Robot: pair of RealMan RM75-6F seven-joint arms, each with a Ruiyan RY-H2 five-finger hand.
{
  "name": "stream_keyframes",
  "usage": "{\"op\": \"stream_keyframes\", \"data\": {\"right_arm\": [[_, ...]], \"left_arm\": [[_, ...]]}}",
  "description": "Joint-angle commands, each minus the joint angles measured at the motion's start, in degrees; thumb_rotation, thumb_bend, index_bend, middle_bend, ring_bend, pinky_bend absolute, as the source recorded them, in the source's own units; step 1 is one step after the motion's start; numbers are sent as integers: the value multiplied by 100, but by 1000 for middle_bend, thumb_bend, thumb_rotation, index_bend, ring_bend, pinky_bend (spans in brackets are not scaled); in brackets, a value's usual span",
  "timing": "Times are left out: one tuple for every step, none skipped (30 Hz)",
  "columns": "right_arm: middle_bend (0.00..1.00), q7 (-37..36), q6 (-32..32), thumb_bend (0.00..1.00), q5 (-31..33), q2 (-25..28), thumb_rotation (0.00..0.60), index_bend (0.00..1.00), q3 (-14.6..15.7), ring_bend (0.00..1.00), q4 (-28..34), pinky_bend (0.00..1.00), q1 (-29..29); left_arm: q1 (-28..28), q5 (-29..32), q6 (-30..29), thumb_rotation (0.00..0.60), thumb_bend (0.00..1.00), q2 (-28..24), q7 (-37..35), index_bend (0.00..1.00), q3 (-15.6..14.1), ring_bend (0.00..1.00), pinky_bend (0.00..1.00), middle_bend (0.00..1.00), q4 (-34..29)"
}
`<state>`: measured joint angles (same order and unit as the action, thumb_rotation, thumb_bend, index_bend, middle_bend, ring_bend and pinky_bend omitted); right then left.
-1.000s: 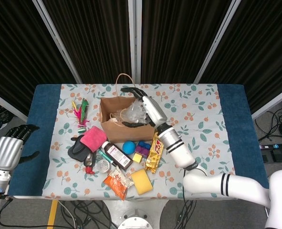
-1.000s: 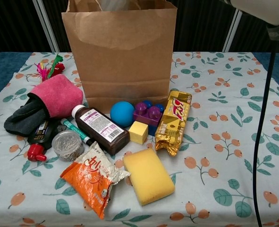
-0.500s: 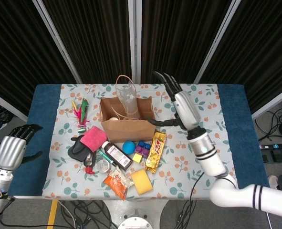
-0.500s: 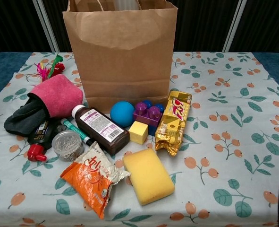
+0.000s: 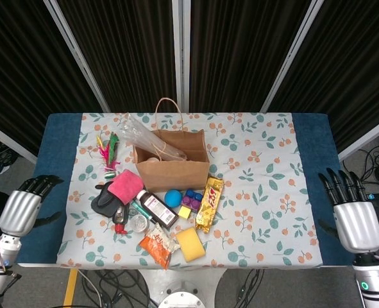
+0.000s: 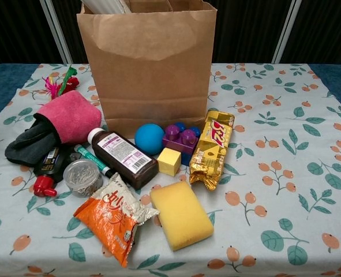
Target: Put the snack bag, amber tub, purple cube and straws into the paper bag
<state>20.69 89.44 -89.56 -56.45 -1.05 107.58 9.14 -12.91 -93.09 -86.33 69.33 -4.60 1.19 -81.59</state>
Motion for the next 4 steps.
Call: {"op": "stream_keyframes", "data": {"right_arm": [[25,-769,413,0,-47,-710,600,0,311,0,-1649,0,-546],[25,-862,420,0,-2,-814,600,0,307,0,-1851,0,-591],[25,-948,428,0,48,-930,600,0,291,0,-2077,0,-637],[25,-1008,437,0,77,-1005,600,0,276,0,-2216,0,-666]], "left_arm": [[93,-29,-62,600,148,-42,34,306,-81,242,302,331,27],[119,-29,-75,600,147,-51,20,306,-100,242,303,330,43],[151,-25,-91,600,147,-59,-17,306,-122,242,303,330,75],[174,-22,-102,600,147,-62,-49,306,-137,241,302,330,105]]}}
